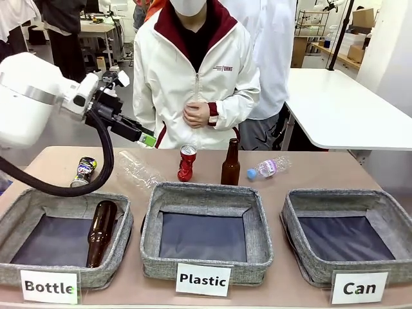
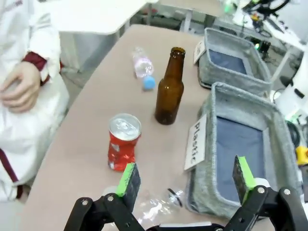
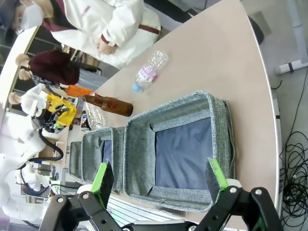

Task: Sort the can waste into the basket.
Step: Pick up the can waste from the table and place it in the right Fabric basket.

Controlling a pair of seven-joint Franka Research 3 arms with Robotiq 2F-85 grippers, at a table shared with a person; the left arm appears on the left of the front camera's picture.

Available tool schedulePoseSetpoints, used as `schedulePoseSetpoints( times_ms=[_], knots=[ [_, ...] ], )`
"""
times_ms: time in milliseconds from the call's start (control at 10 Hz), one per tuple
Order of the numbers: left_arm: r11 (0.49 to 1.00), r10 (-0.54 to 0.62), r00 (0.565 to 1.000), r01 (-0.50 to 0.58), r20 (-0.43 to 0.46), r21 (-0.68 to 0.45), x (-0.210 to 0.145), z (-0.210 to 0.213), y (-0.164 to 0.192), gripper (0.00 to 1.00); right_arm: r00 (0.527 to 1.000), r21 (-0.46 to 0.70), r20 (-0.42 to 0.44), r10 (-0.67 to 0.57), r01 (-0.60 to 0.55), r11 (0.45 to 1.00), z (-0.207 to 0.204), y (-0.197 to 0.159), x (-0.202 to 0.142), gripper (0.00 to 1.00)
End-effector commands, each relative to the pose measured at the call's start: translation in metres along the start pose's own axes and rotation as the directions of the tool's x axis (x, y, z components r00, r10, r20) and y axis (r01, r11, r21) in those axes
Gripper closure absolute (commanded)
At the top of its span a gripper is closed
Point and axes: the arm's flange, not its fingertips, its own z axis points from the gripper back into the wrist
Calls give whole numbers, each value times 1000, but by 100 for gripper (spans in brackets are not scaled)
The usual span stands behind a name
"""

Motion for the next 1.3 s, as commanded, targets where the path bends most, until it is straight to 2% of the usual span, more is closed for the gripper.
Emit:
schedulePoseSetpoints(
  times_ms=[0, 200, 300, 400, 500, 700, 900, 1100, 1200],
  knots=[
    [974, -198, 978, 204, 66, -98, -9, -18, 24, 0, 999, 24, 24, 24, -25, 999, 0, -1, 3, 0],
    [930, -358, 932, 361, 56, -70, -26, -38, 53, 0, 999, 24, 24, 24, -25, 999, 0, -1, 3, 0],
    [917, -371, 920, 385, 127, -109, -35, -46, 68, 0, 999, 24, 24, 24, -25, 999, 0, -1, 3, 0],
    [912, -383, 913, 398, 138, -102, -44, -54, 79, 0, 999, 24, 24, 24, -25, 999, 0, -1, 3, 0],
    [916, -378, 915, 391, 138, -86, -50, -65, 90, 0, 999, 24, 24, 24, -25, 999, 0, -1, 3, 0],
    [944, -305, 946, 316, 112, -99, -53, -87, 112, 0, 999, 24, 24, 24, -25, 999, 0, -1, 3, 0],
    [962, -240, 967, 250, 89, -112, -54, -106, 119, 0, 999, 24, 24, 24, -25, 999, 0, -1, 3, 0],
    [956, -226, 971, 237, 81, -170, -50, -119, 123, 0, 999, 24, 24, 24, -25, 999, 0, -1, 3, 0],
    [959, -225, 972, 234, 75, -159, -49, -125, 121, 0, 999, 24, 24, 24, -25, 999, 0, -1, 3, 0]
  ],
)
